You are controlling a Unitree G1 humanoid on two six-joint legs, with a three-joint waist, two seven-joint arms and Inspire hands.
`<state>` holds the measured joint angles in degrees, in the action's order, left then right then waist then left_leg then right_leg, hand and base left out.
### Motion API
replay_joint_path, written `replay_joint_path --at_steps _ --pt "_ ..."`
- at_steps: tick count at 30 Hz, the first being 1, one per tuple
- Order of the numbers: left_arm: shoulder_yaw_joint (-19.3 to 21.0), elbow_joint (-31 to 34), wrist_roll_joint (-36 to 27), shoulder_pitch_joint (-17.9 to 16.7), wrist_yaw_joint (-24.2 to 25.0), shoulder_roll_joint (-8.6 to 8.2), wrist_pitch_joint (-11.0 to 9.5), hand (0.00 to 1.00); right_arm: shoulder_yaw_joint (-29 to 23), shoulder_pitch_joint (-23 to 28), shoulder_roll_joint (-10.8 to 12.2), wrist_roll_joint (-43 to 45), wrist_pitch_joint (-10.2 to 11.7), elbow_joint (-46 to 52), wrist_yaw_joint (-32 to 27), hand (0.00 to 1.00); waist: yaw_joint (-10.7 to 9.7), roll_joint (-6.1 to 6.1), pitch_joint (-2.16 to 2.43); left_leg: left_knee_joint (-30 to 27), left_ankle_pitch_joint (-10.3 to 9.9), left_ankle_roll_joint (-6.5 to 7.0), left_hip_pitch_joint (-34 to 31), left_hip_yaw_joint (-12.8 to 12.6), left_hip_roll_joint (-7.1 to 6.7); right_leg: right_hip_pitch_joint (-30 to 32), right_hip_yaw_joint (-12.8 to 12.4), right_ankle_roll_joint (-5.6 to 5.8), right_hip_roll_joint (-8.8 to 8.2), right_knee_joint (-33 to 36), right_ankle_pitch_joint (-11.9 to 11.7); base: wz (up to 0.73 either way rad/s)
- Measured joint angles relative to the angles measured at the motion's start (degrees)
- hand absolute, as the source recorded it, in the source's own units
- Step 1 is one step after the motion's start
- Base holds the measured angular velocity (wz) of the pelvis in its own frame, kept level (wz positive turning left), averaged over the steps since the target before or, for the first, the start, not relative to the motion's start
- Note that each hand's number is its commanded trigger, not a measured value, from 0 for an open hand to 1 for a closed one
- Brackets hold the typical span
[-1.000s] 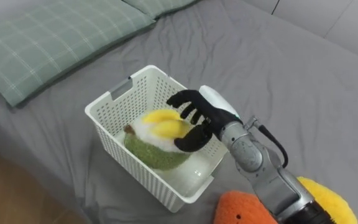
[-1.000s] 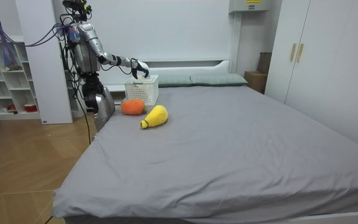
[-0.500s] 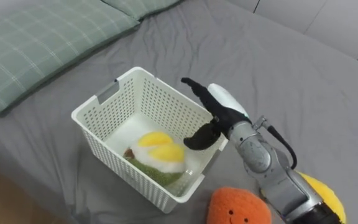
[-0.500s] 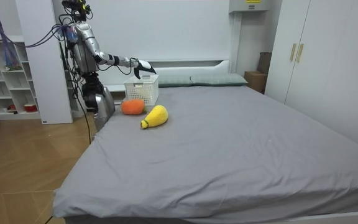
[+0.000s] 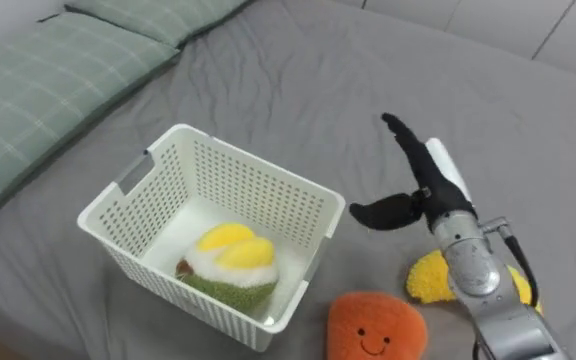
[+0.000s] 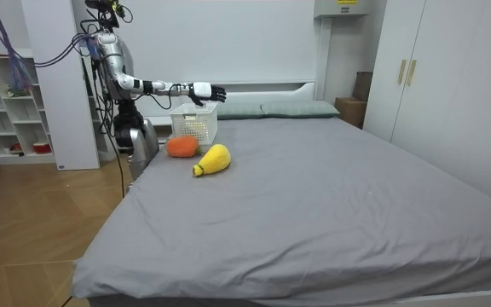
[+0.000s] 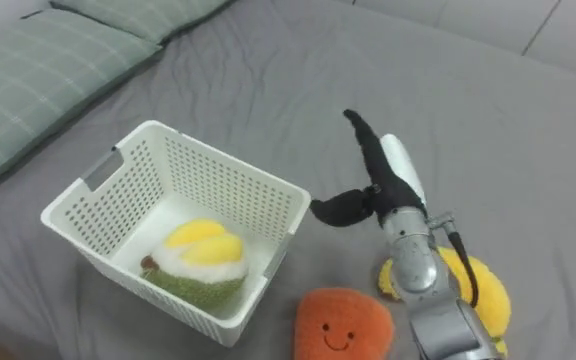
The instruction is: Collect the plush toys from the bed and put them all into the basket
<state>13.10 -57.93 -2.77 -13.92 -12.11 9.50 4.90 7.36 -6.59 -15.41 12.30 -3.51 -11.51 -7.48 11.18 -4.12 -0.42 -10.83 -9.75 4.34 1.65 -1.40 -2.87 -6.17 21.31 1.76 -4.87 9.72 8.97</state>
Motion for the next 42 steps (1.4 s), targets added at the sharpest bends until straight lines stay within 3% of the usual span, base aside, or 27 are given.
replay_joint_path --at_steps 6,10,15,17,20,22,26,30,33,36,39,42 --pt "0.2 0.3 0.1 -0.9 -0.1 0.03 0.0 0.0 -4.9 0.5 -3.3 0.5 -0.2 0.0 -1.9 0.0 -3.4 0.15 0.32 1.0 0.0 0.05 0.9 -1.9 0.28 0.4 -1.7 -0.01 0.18 0.2 -0.1 -0.17" --pt "0.2 0.6 0.0 -1.0 0.0 0.11 -0.2 0.0 -6.3 1.8 -4.7 -0.6 -0.3 -0.1 -2.6 0.0 -4.5 -0.31 0.48 1.3 -0.2 0.13 1.4 -2.8 0.37 0.4 -2.4 0.03 0.24 0.2 -0.1 -0.13" --pt "-1.2 0.7 -0.4 0.0 -0.1 0.91 -0.2 0.0 -6.2 1.7 -4.9 -2.3 -0.4 -11.5 -4.2 0.0 -4.5 -2.23 0.46 1.1 -0.3 0.17 1.2 -3.2 0.47 0.8 -3.0 0.07 0.32 0.2 -0.2 -0.05" --pt "-1.9 0.8 -0.1 0.3 -0.1 0.91 -0.1 0.0 -6.2 1.2 -4.9 -2.5 -0.9 -14.9 -4.2 0.0 -4.3 -2.97 0.66 0.7 -0.4 0.21 0.1 -3.2 0.47 1.8 -3.4 0.08 0.33 0.5 -0.3 -0.03" --pt "-2.5 0.6 -0.3 2.4 0.4 1.48 0.0 0.0 -6.3 -3.5 -5.2 -2.5 -1.2 -22.3 -4.6 0.0 -4.5 -3.37 0.45 -0.9 -0.4 0.34 -3.3 -3.9 0.79 5.2 -3.9 -0.17 0.39 1.2 -0.9 -0.11" --pt "-2.9 0.5 -0.2 4.5 0.5 2.51 0.0 0.0 -5.9 -6.5 -5.2 -2.5 -1.3 -25.2 -5.0 0.0 -4.2 -3.72 0.04 -1.7 -0.4 0.33 -5.4 -4.7 1.31 7.2 -4.0 -0.56 0.72 1.1 -1.6 -0.19" --pt "-6.7 -1.4 -2.3 9.5 0.4 4.24 -0.3 0.0 -2.6 -14.7 -7.6 -1.5 -0.6 -35.5 -6.8 0.0 -2.8 -3.78 -0.41 -2.9 -0.3 0.35 -10.1 -5.5 1.86 11.6 -5.0 -0.87 1.26 0.9 -2.9 -0.11" --pt "-11.1 -1.7 -4.5 11.2 0.6 4.9 -0.3 0.0 0.9 -20.6 -8.5 -0.8 0.0 -45.0 -9.2 0.0 -2.6 -4.0 -0.6 -3.1 -0.2 0.35 -13.1 -5.6 1.93 14.8 -5.2 -0.92 1.29 1.1 -2.9 -0.02" --pt "-13.8 -2.6 -6.1 12.5 0.6 4.8 -0.3 0.0 3.5 -23.1 -9.3 -0.8 0.3 -49.1 -10.1 0.0 -2.0 -4.13 -0.72 -3.8 -0.1 0.31 -15.8 -5.8 2.09 17.6 -5.4 -1.03 1.35 1.1 -3.0 -0.03" --pt "-14.0 -3.9 -6.8 14.1 0.9 4.68 -0.2 0.0 4.1 -24.5 -9.5 -0.8 0.4 -52.4 -10.3 0.0 -1.0 -4.11 -0.81 -3.8 -0.1 0.27 -17.1 -6.0 2.14 19.0 -5.4 -1.03 1.2 1.1 -3.0 -0.04" --pt "-14.0 -3.9 -7.4 15.7 1.0 4.76 -0.5 0.0 4.5 -25.7 -9.6 -0.8 0.4 -55.3 -10.3 0.0 -0.1 -4.04 -1.66 -3.8 -0.1 0.26 -17.7 -6.0 2.16 19.5 -5.5 -1.04 1.41 1.0 -3.0 0.0" --pt "-14.0 -4.0 -9.1 17.2 1.1 4.77 -1.3 0.0 4.5 -26.2 -9.7 -0.7 0.5 -55.3 -10.3 0.0 0.2 -4.11 -1.83 -3.8 -0.1 0.26 -19.5 -6.0 2.15 21.4 -5.5 -1.04 1.33 1.0 -3.0 0.0"
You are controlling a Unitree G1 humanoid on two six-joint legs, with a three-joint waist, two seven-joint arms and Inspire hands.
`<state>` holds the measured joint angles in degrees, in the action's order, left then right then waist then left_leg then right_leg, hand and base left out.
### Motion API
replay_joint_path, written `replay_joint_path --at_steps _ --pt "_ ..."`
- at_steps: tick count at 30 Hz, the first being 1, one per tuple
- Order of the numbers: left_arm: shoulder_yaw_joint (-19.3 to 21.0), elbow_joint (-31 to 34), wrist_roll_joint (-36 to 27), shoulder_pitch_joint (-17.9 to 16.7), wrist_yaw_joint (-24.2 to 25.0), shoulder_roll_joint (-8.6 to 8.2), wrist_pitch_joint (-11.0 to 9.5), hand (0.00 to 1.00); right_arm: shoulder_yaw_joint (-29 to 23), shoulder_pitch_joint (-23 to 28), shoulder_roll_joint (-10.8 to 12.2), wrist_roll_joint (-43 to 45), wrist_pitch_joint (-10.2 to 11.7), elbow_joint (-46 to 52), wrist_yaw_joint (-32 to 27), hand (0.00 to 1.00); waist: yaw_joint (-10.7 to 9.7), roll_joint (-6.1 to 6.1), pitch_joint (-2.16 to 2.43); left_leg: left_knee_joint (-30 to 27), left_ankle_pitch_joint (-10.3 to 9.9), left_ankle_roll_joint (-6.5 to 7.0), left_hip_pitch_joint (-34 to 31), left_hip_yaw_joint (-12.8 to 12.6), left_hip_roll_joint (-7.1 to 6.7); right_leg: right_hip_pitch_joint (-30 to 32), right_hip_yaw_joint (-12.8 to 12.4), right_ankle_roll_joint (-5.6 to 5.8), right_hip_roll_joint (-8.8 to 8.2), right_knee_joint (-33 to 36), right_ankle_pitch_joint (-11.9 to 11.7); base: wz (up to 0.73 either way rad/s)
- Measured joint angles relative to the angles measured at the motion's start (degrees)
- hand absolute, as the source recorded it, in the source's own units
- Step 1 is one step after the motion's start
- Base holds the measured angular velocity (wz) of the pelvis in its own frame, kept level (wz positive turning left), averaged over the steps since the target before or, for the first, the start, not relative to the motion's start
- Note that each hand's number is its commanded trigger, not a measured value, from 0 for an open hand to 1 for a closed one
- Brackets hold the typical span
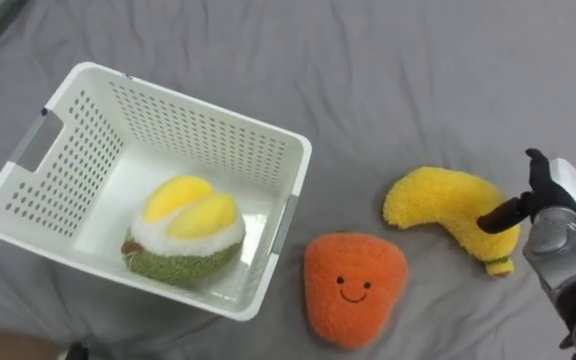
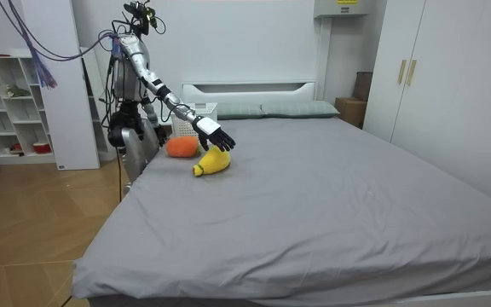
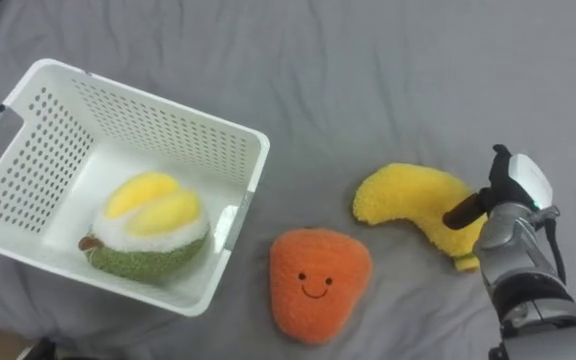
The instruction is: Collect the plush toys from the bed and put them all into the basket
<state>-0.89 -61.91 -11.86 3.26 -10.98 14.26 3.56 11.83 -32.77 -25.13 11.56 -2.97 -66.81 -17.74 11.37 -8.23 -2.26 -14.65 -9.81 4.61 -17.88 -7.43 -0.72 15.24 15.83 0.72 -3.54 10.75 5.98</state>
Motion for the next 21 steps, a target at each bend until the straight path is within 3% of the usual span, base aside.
replay_joint_path --at_steps 7,8,9,10,11,16,21 --pt "-0.1 -1.2 -2.4 -0.4 0.4 0.04 -0.4 0.0 0.4 0.0 0.0 0.1 0.5 -0.6 0.3 0.0 0.1 0.35 -0.28 0.1 0.0 0.0 -0.8 0.0 0.0 0.8 0.1 0.0 -0.23 0.0 0.0 0.0" --pt "-0.1 -1.2 -2.4 -0.4 0.4 0.04 -0.4 0.0 0.4 0.0 0.0 0.1 0.5 -0.8 0.3 0.23 0.2 0.35 -0.29 0.1 0.0 0.0 -1.1 0.0 0.0 1.1 0.1 0.0 -0.25 0.0 0.0 0.0" --pt "-0.1 -1.2 -2.4 -0.3 0.5 0.03 -0.5 0.0 0.4 0.0 0.0 0.1 0.5 -0.8 0.3 0.61 0.2 0.35 -0.29 0.0 0.0 -0.01 -1.5 0.0 0.01 1.5 0.1 0.0 -0.24 0.0 0.0 0.0" --pt "-0.3 -1.2 -2.4 -0.4 0.6 0.04 -0.6 0.0 0.6 0.0 0.0 0.1 0.5 -1.0 0.3 0.84 0.2 0.4 -0.32 0.0 0.0 -0.01 -1.7 0.0 0.0 1.7 0.1 0.0 -0.25 0.0 0.0 0.0" --pt "-0.5 -1.2 -2.4 -0.4 0.6 0.06 -0.6 0.0 0.7 0.0 0.0 0.1 0.5 -1.1 0.3 1.0 0.2 0.43 -0.34 0.0 0.0 -0.01 -1.8 0.0 0.0 1.8 0.1 0.0 -0.25 0.0 0.0 0.0" --pt "-2.5 -1.2 -2.6 -0.4 1.8 0.24 -1.1 0.0 2.8 0.0 0.0 0.1 0.5 -1.1 0.4 1.0 0.5 0.59 -0.45 -0.1 0.0 -0.01 -2.5 0.0 0.0 2.3 0.2 0.0 -0.28 0.0 0.0 0.0" --pt "-3.0 -2.6 -3.3 -0.3 3.1 0.24 -1.4 0.0 3.0 -0.1 0.0 2.0 0.5 -1.1 0.4 1.0 2.1 0.84 -0.62 -0.1 0.0 -0.01 -2.6 0.0 0.0 2.4 0.2 0.0 -0.25 0.0 0.0 0.0"
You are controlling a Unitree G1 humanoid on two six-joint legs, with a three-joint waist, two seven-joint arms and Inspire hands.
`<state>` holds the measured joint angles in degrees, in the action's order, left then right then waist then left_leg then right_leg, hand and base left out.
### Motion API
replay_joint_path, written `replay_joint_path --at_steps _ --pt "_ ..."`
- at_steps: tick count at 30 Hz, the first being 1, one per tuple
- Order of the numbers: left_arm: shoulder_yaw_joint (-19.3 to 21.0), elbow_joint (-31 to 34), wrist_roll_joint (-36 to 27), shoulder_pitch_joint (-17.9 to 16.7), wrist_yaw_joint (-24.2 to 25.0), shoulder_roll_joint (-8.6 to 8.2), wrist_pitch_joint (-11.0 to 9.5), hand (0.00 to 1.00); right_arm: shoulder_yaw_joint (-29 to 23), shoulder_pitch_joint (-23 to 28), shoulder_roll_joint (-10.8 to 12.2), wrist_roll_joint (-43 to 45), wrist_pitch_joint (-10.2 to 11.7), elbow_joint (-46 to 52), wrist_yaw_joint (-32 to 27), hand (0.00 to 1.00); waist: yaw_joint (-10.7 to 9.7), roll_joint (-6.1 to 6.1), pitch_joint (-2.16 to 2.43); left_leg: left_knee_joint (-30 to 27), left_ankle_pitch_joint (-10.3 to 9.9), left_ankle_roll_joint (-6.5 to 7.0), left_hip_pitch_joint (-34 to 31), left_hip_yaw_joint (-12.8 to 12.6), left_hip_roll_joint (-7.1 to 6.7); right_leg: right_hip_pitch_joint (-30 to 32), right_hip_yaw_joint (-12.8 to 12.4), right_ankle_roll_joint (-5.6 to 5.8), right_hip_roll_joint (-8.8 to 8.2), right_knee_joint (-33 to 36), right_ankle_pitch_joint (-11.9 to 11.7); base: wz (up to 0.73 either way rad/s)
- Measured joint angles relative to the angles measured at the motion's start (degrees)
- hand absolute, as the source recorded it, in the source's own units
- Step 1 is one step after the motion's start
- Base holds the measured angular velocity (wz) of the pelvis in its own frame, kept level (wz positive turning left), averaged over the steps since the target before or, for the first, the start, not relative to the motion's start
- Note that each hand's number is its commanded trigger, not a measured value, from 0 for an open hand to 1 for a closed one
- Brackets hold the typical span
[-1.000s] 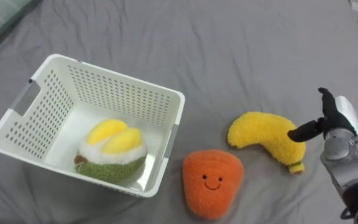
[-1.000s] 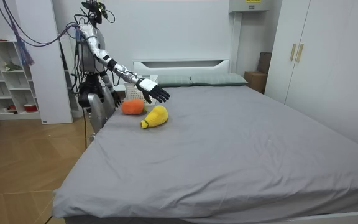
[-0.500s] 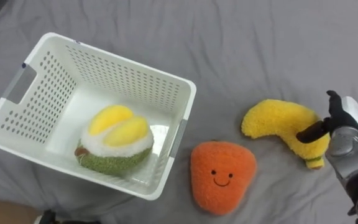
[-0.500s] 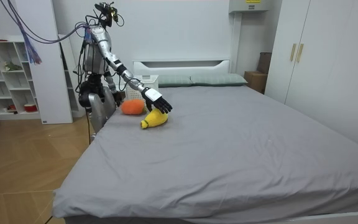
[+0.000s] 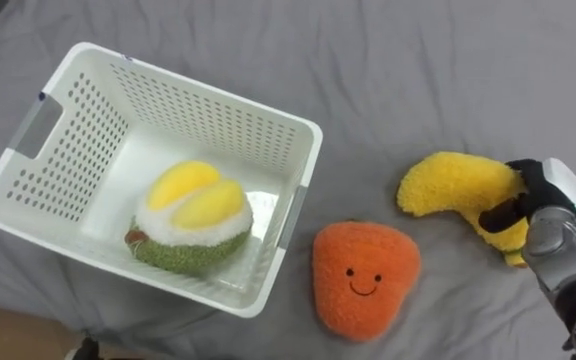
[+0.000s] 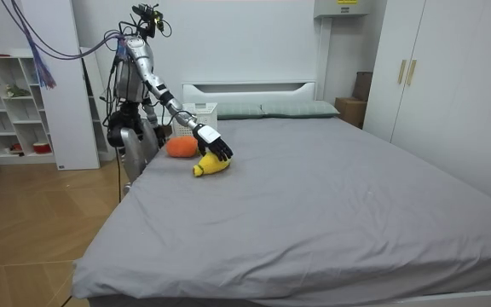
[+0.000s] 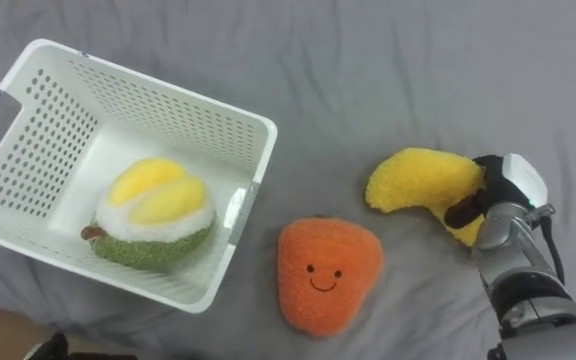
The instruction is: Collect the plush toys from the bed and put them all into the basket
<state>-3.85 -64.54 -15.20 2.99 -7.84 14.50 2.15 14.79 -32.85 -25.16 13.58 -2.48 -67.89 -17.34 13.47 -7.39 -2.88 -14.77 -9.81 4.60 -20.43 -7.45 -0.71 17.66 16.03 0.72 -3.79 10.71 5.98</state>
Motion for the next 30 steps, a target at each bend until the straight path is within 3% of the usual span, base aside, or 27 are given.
replay_joint_path --at_steps 6,23,26,30 --pt "-0.8 -0.7 -1.0 0.1 0.1 0.0 -0.2 0.0 2.2 -0.2 0.0 1.5 0.2 0.2 0.5 1.0 1.2 0.29 -0.2 0.0 0.0 0.0 0.0 0.0 0.01 0.0 0.1 0.0 0.03 0.0 0.0 0.0" --pt "0.1 1.1 -0.1 -1.7 0.1 0.26 -1.0 0.0 3.8 1.1 -0.6 4.3 1.4 1.8 0.0 1.0 1.0 0.27 -0.15 -0.6 0.0 -0.02 0.3 2.4 -0.08 -1.6 2.8 0.0 0.0 0.0 0.0 0.07" --pt "2.9 2.3 1.5 -2.3 0.0 0.21 -1.3 0.0 1.5 2.9 -1.0 6.1 1.1 6.0 0.1 1.0 0.8 0.29 -0.05 -0.4 0.0 -0.05 1.3 3.0 -0.14 -2.8 3.1 0.0 0.3 -0.1 0.0 0.08" --pt "5.3 2.7 2.4 -6.0 0.0 0.1 -1.8 0.0 -1.7 7.4 -1.0 7.7 0.9 21.4 0.5 1.0 -1.0 1.02 0.68 0.7 0.0 -0.06 6.3 3.4 -0.2 -7.3 3.7 0.06 -0.05 -0.1 0.0 0.06"
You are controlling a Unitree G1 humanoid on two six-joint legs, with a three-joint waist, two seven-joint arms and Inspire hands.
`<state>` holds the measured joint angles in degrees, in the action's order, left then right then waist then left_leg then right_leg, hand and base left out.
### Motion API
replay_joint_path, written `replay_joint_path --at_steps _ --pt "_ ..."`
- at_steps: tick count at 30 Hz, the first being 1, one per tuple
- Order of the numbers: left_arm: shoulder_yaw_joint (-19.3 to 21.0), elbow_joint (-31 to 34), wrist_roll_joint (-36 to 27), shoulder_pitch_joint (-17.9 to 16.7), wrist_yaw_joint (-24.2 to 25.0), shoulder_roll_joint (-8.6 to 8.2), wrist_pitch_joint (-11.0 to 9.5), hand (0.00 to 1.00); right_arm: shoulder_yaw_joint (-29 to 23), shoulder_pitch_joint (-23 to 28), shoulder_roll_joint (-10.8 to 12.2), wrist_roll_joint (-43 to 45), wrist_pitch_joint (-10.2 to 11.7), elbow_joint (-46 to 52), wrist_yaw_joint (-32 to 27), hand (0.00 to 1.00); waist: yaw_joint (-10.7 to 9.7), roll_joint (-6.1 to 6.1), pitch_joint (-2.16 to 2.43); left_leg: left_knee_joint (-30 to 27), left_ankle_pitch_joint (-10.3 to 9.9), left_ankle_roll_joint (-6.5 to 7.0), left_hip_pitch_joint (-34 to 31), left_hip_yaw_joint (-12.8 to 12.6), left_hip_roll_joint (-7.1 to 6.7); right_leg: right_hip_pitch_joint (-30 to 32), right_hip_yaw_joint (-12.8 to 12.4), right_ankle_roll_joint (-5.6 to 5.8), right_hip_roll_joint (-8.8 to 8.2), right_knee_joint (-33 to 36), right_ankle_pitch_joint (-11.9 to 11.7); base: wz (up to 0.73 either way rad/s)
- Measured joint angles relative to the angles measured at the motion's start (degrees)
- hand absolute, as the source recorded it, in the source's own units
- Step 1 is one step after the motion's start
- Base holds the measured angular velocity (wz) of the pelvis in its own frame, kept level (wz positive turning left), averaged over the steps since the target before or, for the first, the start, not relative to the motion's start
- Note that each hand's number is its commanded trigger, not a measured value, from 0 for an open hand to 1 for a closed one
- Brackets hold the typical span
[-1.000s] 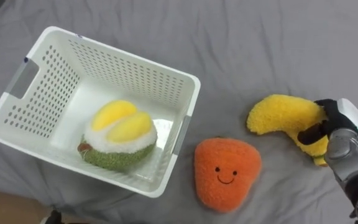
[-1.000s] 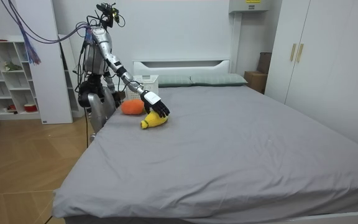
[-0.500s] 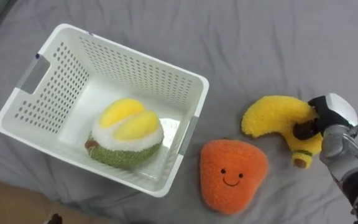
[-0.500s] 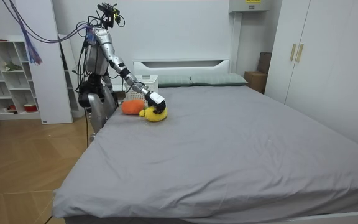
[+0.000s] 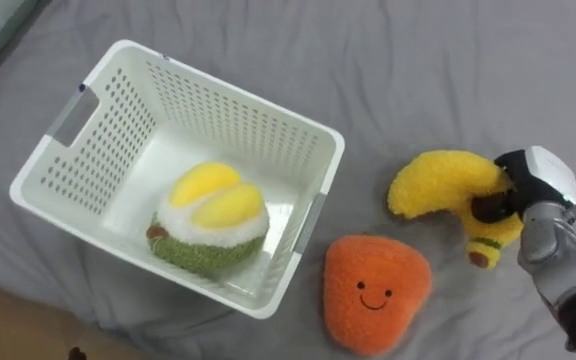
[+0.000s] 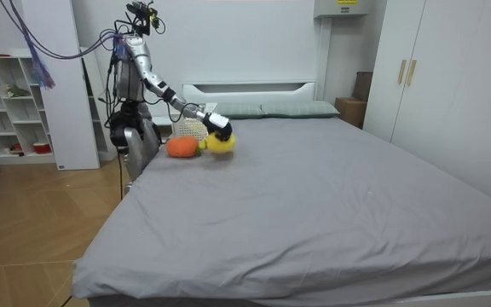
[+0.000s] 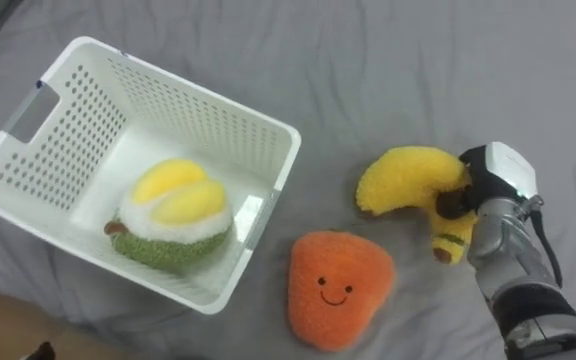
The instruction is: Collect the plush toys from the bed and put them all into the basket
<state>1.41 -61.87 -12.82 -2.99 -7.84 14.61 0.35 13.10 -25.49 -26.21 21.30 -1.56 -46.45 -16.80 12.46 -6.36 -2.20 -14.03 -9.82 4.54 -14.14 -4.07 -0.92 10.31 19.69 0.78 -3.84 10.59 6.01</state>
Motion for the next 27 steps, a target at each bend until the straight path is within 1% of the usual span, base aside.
replay_joint_path --at_steps 1,2,3,4,5,6,7,9,12,14,16,18,20,21,23,25,26,27 --pt "0.6 0.4 0.3 -1.2 0.0 0.0 0.2 0.0 -1.0 1.9 0.0 1.5 -1.0 7.3 0.2 1.0 -0.8 0.16 0.35 0.8 0.0 0.0 1.7 0.3 -0.08 -1.4 0.1 0.3 -0.01 0.0 0.2 0.14" --pt "1.0 1.0 1.0 -2.2 0.0 0.01 0.2 0.0 -1.0 2.8 -0.1 2.2 -1.2 11.2 0.2 1.0 -1.2 0.2 0.49 1.1 0.0 -0.01 2.5 0.4 -0.17 -2.2 0.2 0.52 -0.05 0.0 0.4 0.06" --pt "1.8 2.4 1.2 -3.8 0.0 -0.06 0.3 0.0 -1.0 4.6 -0.7 2.8 -0.9 18.4 0.3 1.0 -1.7 0.27 0.67 1.7 0.0 -0.02 4.4 0.2 -0.2 -3.6 0.3 0.62 -0.06 0.0 0.5 0.0" --pt "1.9 2.7 1.2 -4.3 0.0 -0.07 0.3 0.0 -1.2 5.3 -1.0 2.7 -0.8 21.5 0.4 1.0 -1.8 0.36 0.73 1.9 0.0 -0.05 5.4 0.1 -0.21 -4.4 0.4 0.61 -0.07 -0.1 0.5 0.0" --pt "2.1 2.6 1.3 -4.8 0.0 -0.11 0.5 0.0 -1.8 6.8 -1.0 2.7 -0.8 26.5 0.6 1.0 -1.8 0.65 0.92 2.1 -0.1 -0.11 7.1 0.2 -0.21 -6.3 0.4 0.62 -0.12 -0.3 0.5 0.0" --pt "2.2 2.6 1.9 -5.2 0.0 -0.12 0.6 0.0 -1.8 8.2 -1.0 2.5 -0.9 30.8 0.9 1.0 -1.7 0.92 1.29 2.8 -0.1 -0.14 9.0 0.2 -0.3 -8.1 0.4 0.63 -0.06 -0.9 0.6 0.03" --pt "2.5 2.8 2.6 -5.4 0.0 -0.2 0.7 0.0 -1.8 8.9 -1.0 2.4 -0.9 32.8 1.2 1.0 -1.7 1.02 1.45 3.1 -0.1 -0.15 9.7 0.2 -0.37 -8.9 0.5 0.78 -0.09 -1.1 0.7 0.0" --pt "3.2 2.8 3.0 -5.3 -0.2 -0.49 0.7 0.0 -1.5 9.5 -0.9 1.6 -1.0 38.2 3.6 1.0 -1.5 1.41 1.61 3.9 -0.2 -0.15 12.1 0.2 -0.75 -10.8 0.8 1.23 -0.19 -0.9 1.3 0.0" --pt "3.6 4.0 3.1 -6.3 -0.4 -1.03 0.6 0.0 -1.1 9.5 -0.8 0.9 -1.2 42.8 6.3 1.0 -1.5 1.5 1.75 4.3 -0.2 -0.16 14.1 0.4 -0.93 -13.0 0.8 1.26 -0.23 -0.9 1.6 0.0" --pt "3.4 5.3 3.6 -7.1 -0.5 -1.4 0.7 0.0 -0.4 9.5 -0.7 0.8 -1.8 45.9 7.9 1.0 -1.4 1.33 1.89 4.3 -0.2 -0.25 14.9 0.5 -0.95 -14.0 0.8 1.16 -0.22 -0.9 1.8 0.0" --pt "3.4 5.8 3.6 -7.9 -0.5 -2.11 1.2 0.0 0.6 9.5 -0.4 0.4 -1.9 47.7 8.9 1.0 -1.1 1.35 1.88 4.3 -0.3 -0.34 16.0 0.8 -0.94 -15.2 0.9 1.14 -0.18 -1.0 1.9 0.04" --pt "3.3 5.8 3.6 -8.1 -0.4 -2.68 2.2 0.0 1.6 9.4 1.3 0.6 -2.4 47.9 10.7 1.0 -0.6 0.93 2.07 4.3 -0.2 -0.47 16.6 1.3 -0.93 -16.0 0.9 1.07 -0.16 -0.9 1.9 0.11" --pt "3.3 5.7 3.7 -8.1 -0.4 -2.9 2.2 0.0 2.0 9.4 2.9 0.6 -2.8 48.0 12.4 1.0 0.5 0.76 2.15 4.3 -0.2 -0.54 16.6 1.3 -0.93 -16.0 1.0 1.06 -0.17 -0.9 1.9 0.0" --pt "3.3 5.7 3.7 -8.4 -0.4 -3.05 2.2 0.0 2.3 9.4 3.9 0.6 -3.4 48.0 13.7 1.0 1.2 0.81 2.1 4.2 -0.2 -0.54 16.7 1.5 -0.94 -16.1 1.1 1.06 -0.18 -0.8 1.9 0.0" --pt "3.3 5.8 3.7 -8.8 -0.4 -3.28 2.2 0.0 3.3 9.3 4.8 0.8 -4.3 48.1 15.2 1.0 2.1 0.81 2.1 4.2 -0.2 -0.53 16.7 1.7 -1.02 -16.3 1.7 1.06 -0.19 -0.8 1.9 0.09" --pt "3.4 5.7 3.7 -9.3 -0.5 -3.31 2.2 0.0 4.1 9.3 6.2 1.4 -4.6 48.1 16.7 1.0 2.7 0.81 2.01 4.0 -0.2 -0.51 16.6 2.5 -1.15 -16.6 2.4 1.06 -0.29 -0.8 1.9 0.18" --pt "3.4 5.4 3.6 -9.4 -0.5 -3.33 2.4 0.0 4.5 9.3 7.0 1.7 -4.8 48.1 17.2 1.0 3.3 0.89 1.84 3.9 -0.2 -0.51 16.6 2.8 -1.21 -16.7 2.5 1.06 -0.3 -0.9 1.9 0.12" --pt "3.5 5.4 4.1 -9.5 -0.5 -3.33 2.9 0.0 4.8 9.3 7.5 1.9 -5.0 48.1 17.6 1.0 4.3 1.02 1.73 3.8 -0.2 -0.5 16.4 2.9 -1.25 -16.7 2.5 1.06 -0.29 -1.0 1.9 0.09"
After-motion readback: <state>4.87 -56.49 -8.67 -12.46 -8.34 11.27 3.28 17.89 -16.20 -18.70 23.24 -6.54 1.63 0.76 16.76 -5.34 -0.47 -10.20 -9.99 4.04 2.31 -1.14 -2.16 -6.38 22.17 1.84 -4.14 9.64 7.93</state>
